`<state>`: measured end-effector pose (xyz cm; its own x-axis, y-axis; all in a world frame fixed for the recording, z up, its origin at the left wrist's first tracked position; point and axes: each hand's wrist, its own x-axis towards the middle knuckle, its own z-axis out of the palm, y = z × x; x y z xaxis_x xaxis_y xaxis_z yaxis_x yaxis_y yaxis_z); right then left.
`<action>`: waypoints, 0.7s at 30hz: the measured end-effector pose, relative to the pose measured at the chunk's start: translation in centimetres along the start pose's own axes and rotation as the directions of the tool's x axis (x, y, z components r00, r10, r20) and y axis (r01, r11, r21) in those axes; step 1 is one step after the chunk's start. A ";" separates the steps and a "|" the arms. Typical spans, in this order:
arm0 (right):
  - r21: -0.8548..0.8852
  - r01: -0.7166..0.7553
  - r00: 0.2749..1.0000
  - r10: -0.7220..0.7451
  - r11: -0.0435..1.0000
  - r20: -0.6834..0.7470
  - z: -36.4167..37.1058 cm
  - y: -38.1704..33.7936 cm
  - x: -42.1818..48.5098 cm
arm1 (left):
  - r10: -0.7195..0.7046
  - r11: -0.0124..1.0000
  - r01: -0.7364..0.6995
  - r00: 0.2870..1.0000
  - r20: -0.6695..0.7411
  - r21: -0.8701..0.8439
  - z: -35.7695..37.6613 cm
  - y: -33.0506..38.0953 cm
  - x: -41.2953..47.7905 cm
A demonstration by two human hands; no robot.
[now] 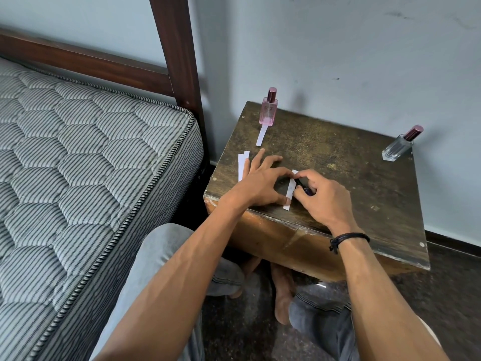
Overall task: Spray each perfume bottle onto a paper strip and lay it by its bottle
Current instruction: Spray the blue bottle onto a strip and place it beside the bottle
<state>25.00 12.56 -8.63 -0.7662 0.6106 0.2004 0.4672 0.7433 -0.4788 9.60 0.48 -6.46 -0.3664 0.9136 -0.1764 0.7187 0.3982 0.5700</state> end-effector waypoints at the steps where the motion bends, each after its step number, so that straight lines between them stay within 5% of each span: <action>1: 0.005 0.002 1.000 -0.002 1.000 -0.005 0.0 0.0 0.0 | -0.002 1.000 0.002 1.000 -0.002 -0.003 0.1 0.0 0.0; 21: -0.095 0.029 1.000 -0.028 0.995 0.014 0.3 -0.1 0.5 | -0.027 1.000 0.027 1.000 0.009 0.011 0.2 -0.1 0.3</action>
<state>24.40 12.72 -8.67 -0.7850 0.5857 0.2017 0.4843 0.7834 -0.3895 9.50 0.68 -6.73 -0.3799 0.9034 -0.1991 0.7148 0.4233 0.5566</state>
